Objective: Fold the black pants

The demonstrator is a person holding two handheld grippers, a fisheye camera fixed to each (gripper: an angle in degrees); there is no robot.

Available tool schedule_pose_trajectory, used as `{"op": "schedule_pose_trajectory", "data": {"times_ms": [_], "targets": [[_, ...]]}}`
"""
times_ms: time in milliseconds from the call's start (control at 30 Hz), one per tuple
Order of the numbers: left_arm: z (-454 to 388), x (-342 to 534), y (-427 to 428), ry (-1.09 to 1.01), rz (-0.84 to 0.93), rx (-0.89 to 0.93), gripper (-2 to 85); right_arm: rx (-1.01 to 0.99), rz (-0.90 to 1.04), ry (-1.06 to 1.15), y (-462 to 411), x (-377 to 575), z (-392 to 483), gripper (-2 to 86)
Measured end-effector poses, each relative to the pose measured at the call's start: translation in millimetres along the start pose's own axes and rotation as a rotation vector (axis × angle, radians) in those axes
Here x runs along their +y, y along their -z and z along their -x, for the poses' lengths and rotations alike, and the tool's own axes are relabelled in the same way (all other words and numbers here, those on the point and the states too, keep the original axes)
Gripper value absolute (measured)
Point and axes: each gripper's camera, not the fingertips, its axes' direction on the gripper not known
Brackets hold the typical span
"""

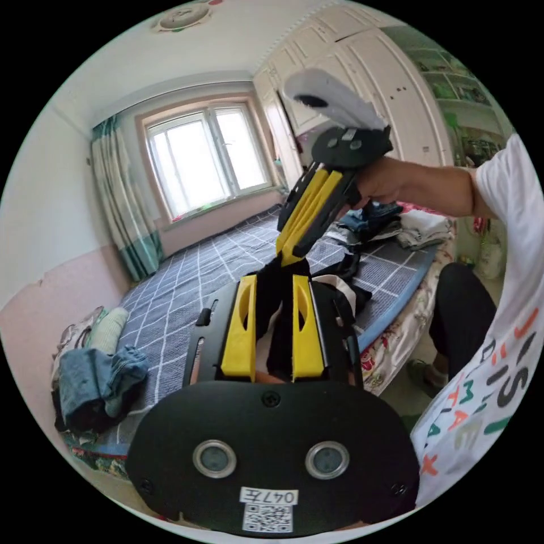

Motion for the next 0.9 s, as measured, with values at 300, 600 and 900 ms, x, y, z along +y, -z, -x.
{"op": "schedule_pose_trajectory", "data": {"times_ms": [300,600,900], "targets": [[2.3,-31.2,-2.3,-0.153,0.045,-0.199,-0.4,0.022,0.028,0.125,-13.0,-25.0,23.0,-0.3],[60.2,-86.5,9.5,-0.663,0.323,0.519,-0.9,-0.300,0.092,0.310,-44.1,-39.5,29.6,-0.2],[107.3,-74.2,-19.7,-0.615,0.814,1.276,-1.0,-0.701,-0.196,0.262,-120.4,-66.8,46.7,0.7]]}}
